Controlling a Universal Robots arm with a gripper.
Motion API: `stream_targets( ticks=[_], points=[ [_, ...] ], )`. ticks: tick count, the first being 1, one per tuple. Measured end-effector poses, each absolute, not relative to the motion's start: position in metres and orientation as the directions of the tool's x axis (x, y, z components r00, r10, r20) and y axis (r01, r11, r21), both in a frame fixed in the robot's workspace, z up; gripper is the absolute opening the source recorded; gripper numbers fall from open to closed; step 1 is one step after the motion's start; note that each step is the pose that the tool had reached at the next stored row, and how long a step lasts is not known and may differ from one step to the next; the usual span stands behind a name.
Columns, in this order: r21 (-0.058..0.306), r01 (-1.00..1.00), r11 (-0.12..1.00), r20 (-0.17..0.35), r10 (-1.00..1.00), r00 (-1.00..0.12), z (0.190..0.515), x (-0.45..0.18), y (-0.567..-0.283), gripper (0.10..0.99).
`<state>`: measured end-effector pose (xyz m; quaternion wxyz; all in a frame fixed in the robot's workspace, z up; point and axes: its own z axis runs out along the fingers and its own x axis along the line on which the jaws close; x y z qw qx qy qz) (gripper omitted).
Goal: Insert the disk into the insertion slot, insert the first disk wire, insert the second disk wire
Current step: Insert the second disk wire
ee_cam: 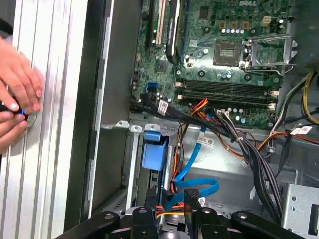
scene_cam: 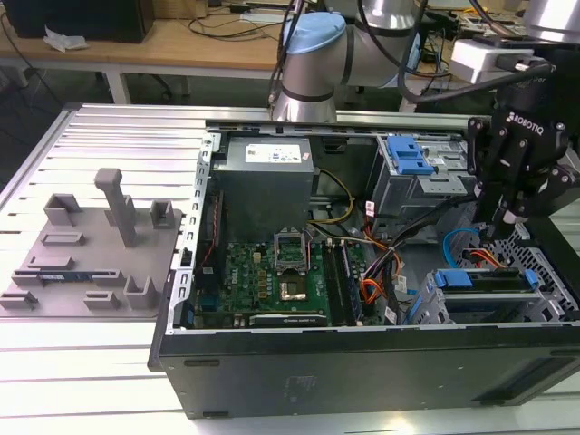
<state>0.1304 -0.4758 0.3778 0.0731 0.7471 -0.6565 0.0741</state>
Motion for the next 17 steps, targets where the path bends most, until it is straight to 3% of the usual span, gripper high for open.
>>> stream_targets(
  ticks=[6,12,17],
  points=[
    [-0.008,-0.988,-0.155,0.217,-0.965,0.15,0.372,0.126,-0.475,0.361],
    [-0.005,-0.987,-0.158,0.238,-0.959,0.153,0.372,0.126,-0.464,0.361],
    [0.036,-0.987,-0.157,0.281,-0.946,0.161,0.371,0.127,-0.46,0.361]
  ],
)
